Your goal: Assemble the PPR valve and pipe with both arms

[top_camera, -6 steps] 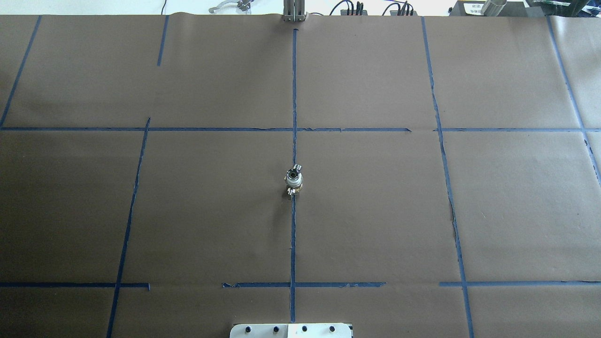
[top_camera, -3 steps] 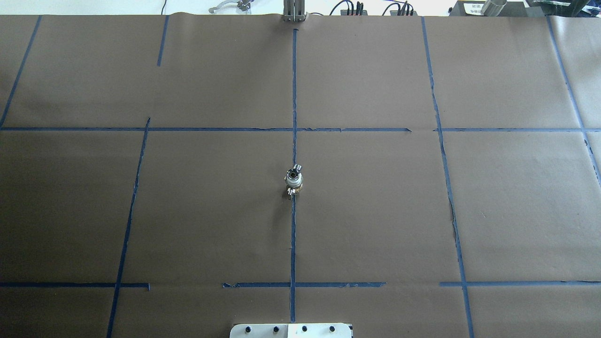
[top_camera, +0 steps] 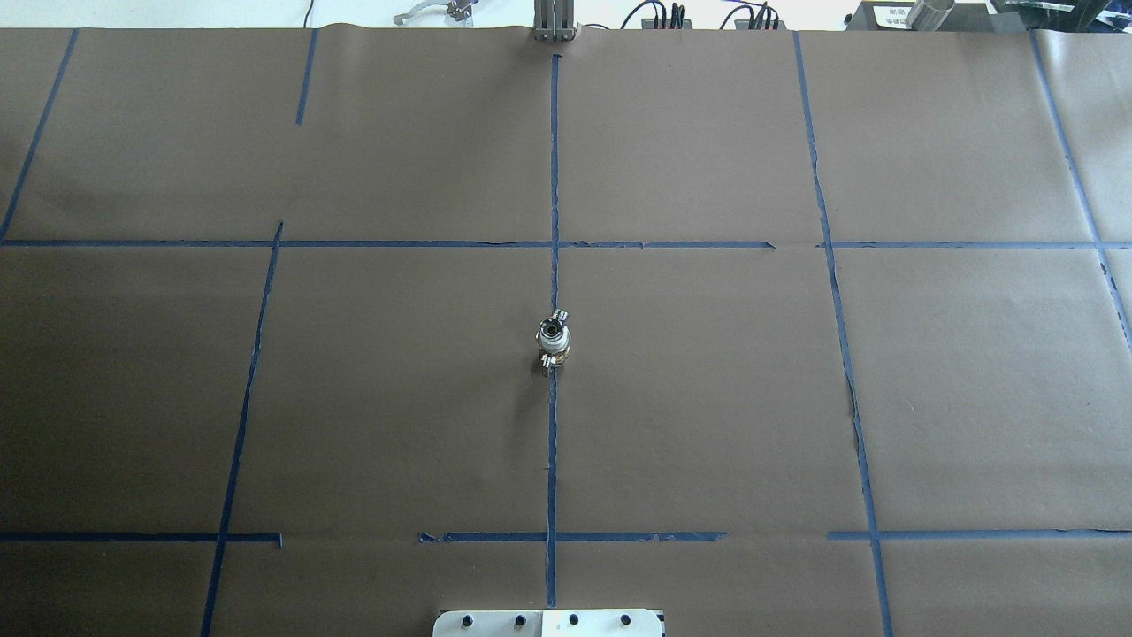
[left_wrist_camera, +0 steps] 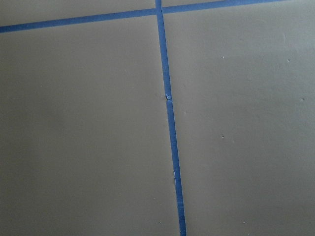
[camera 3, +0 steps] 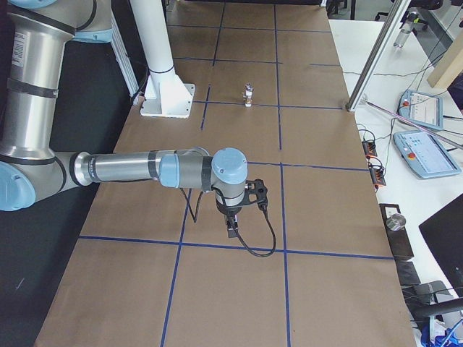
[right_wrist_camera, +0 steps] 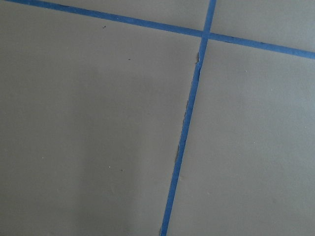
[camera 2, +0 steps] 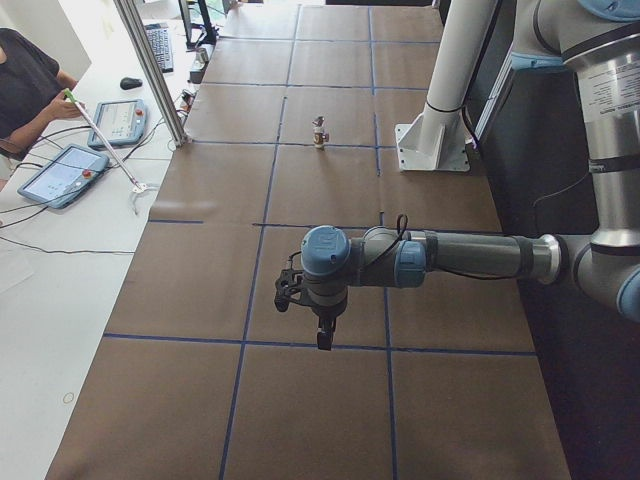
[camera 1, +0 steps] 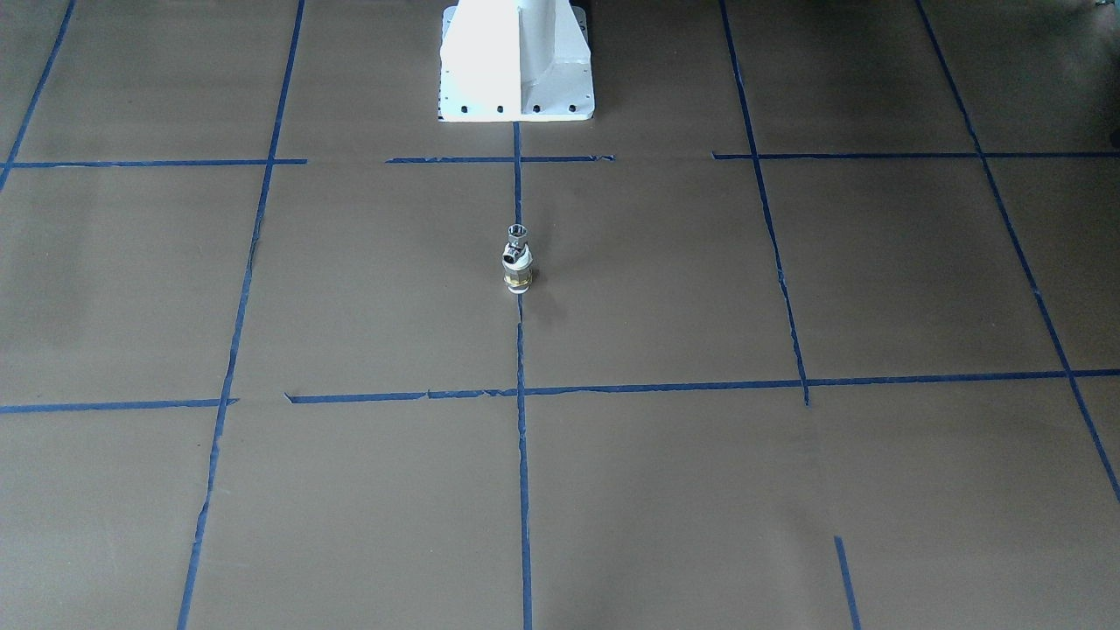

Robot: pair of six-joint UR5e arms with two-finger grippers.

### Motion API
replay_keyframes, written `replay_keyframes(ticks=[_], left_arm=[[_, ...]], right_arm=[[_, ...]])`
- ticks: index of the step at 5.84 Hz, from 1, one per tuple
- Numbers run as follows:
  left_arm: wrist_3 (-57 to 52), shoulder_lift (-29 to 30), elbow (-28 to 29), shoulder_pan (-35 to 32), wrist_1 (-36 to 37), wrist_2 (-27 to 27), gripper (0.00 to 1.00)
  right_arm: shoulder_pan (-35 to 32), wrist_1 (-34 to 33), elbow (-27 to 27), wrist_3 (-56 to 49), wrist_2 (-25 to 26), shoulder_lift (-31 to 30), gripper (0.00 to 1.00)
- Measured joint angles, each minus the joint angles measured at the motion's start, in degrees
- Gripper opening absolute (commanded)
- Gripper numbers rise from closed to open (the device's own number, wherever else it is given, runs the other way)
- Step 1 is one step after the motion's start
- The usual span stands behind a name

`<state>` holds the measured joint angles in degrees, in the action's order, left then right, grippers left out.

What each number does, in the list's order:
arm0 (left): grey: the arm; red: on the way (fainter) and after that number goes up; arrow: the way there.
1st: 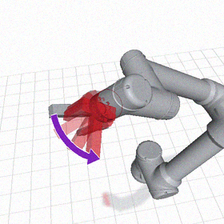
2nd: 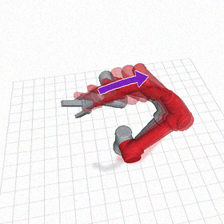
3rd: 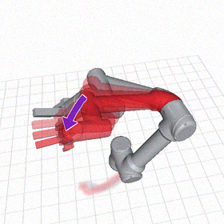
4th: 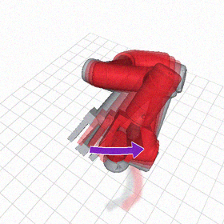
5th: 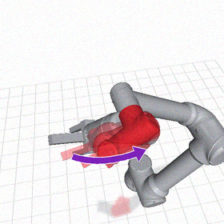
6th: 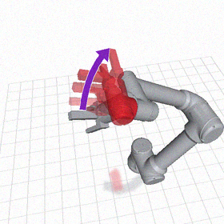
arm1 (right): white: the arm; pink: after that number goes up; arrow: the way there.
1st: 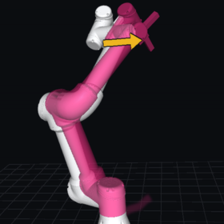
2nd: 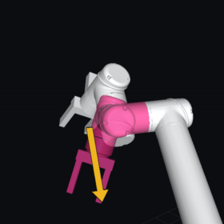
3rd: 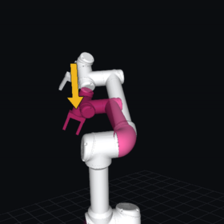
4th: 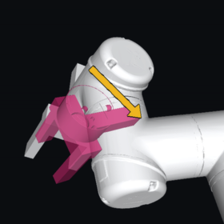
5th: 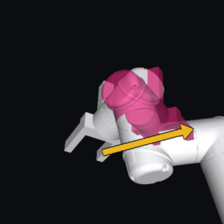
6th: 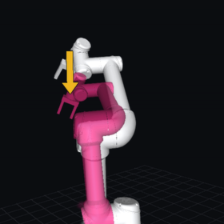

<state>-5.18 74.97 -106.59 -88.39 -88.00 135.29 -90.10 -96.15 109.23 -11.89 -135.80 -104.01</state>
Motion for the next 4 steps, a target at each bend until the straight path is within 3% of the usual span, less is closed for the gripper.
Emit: replay_keyframes(ticks=[4], left_arm=[[-0.18, 0.99, 0.5, -0.02, -0.45, 0.06, 1.0]], right_arm=[[-0.01, 0.11, 2.26, 0.05, -0.1, -2.69, 1.0]])
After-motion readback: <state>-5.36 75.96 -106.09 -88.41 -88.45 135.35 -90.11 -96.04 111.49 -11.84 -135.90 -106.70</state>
